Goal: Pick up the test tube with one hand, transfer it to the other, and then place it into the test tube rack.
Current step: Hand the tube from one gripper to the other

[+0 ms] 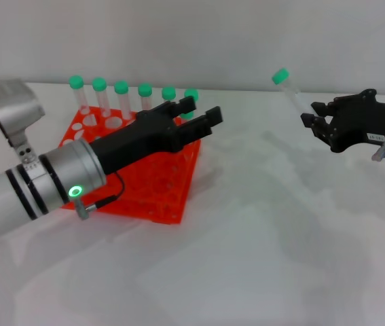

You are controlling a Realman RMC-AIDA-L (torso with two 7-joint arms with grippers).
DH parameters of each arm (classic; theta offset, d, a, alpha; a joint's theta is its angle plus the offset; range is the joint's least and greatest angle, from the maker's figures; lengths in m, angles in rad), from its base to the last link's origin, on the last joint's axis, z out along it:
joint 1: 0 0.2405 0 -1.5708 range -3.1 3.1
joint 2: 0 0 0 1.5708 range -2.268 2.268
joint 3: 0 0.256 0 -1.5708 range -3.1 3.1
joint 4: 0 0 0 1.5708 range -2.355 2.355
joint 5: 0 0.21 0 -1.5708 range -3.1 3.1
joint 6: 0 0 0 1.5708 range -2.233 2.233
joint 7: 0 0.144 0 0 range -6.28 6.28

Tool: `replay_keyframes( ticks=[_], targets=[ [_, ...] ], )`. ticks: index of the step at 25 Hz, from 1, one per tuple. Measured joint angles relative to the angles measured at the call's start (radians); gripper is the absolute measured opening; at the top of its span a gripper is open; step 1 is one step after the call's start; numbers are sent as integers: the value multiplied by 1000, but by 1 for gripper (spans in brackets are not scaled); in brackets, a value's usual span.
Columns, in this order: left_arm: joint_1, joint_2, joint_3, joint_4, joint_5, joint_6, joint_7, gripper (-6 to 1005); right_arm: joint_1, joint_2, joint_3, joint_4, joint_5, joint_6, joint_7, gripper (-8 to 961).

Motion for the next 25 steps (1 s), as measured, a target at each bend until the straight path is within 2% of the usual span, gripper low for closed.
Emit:
replay_keyframes(
  ticks=[5, 9, 25],
  targets=[
    [-9, -10, 0, 69, 83, 0, -82, 636, -17, 0, -8, 24, 111, 7, -116, 192],
    [-39, -11, 0, 79, 128, -9, -120, 633, -34, 0, -29, 23, 164, 15, -188, 192],
    [-72, -14, 0, 81, 165, -55, -135, 620, -36, 1, -101, 18, 269, 10, -293, 192]
  ],
)
